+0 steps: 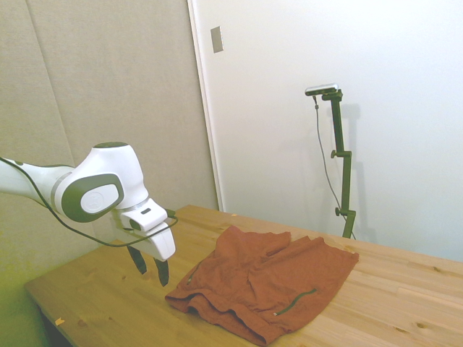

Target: Fold the shorts

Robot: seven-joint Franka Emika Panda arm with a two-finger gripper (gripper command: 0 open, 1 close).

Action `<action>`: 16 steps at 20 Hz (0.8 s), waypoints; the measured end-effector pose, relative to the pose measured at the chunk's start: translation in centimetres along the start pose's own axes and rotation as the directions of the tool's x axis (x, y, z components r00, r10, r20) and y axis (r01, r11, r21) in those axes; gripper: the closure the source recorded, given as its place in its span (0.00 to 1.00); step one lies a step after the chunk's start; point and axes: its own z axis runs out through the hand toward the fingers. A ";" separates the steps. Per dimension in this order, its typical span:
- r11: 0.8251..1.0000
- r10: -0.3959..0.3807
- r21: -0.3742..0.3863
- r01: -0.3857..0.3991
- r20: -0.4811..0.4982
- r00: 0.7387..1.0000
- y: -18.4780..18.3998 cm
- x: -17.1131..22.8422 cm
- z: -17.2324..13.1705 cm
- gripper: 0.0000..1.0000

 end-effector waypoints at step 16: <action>0.871 -0.321 -0.480 0.109 -0.386 0.865 -6.9 -5.1 6.4 0.00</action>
